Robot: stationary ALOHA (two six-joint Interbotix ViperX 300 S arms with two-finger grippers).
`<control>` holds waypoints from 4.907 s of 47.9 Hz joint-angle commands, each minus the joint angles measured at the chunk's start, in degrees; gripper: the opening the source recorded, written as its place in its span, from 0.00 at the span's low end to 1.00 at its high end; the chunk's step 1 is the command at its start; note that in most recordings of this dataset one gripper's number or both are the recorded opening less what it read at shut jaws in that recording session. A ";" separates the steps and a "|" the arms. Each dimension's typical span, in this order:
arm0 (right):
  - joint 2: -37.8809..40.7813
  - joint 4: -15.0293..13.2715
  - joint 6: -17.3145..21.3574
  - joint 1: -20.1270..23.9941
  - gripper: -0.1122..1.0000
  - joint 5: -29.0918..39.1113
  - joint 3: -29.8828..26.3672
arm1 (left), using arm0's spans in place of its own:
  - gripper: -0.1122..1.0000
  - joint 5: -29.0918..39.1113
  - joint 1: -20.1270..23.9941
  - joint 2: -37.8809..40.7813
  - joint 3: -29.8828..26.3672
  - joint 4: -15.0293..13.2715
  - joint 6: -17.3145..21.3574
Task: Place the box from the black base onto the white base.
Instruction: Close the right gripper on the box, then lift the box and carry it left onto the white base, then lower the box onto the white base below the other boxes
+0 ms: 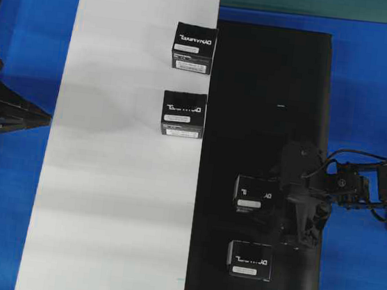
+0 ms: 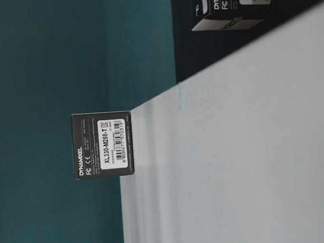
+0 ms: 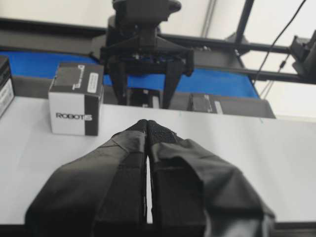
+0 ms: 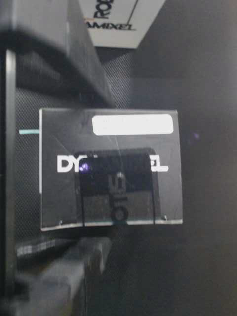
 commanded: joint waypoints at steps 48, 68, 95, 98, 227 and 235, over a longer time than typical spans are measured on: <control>-9.67 -0.26 -0.44 0.70 0.63 10.20 -6.42 | 0.10 0.18 -0.35 0.18 -1.14 0.18 -0.09; -11.43 -3.34 -0.79 0.79 0.63 19.34 -14.68 | 0.10 0.18 -0.79 0.18 -1.14 0.18 -0.18; -6.06 -4.48 -1.49 0.44 0.63 21.18 -22.94 | 0.10 0.18 -0.79 0.18 -1.14 0.18 -0.18; -4.66 -4.57 -2.20 0.53 0.63 20.92 -24.17 | 0.10 0.18 -0.79 0.18 -1.14 0.18 -0.18; 10.46 -4.13 -2.55 0.35 0.68 18.81 -32.78 | 0.10 0.26 -1.41 0.09 -0.70 0.18 -0.18; 10.55 -4.13 -2.55 0.26 0.86 18.63 -33.05 | 0.10 0.26 -1.32 0.09 -0.70 0.18 -0.18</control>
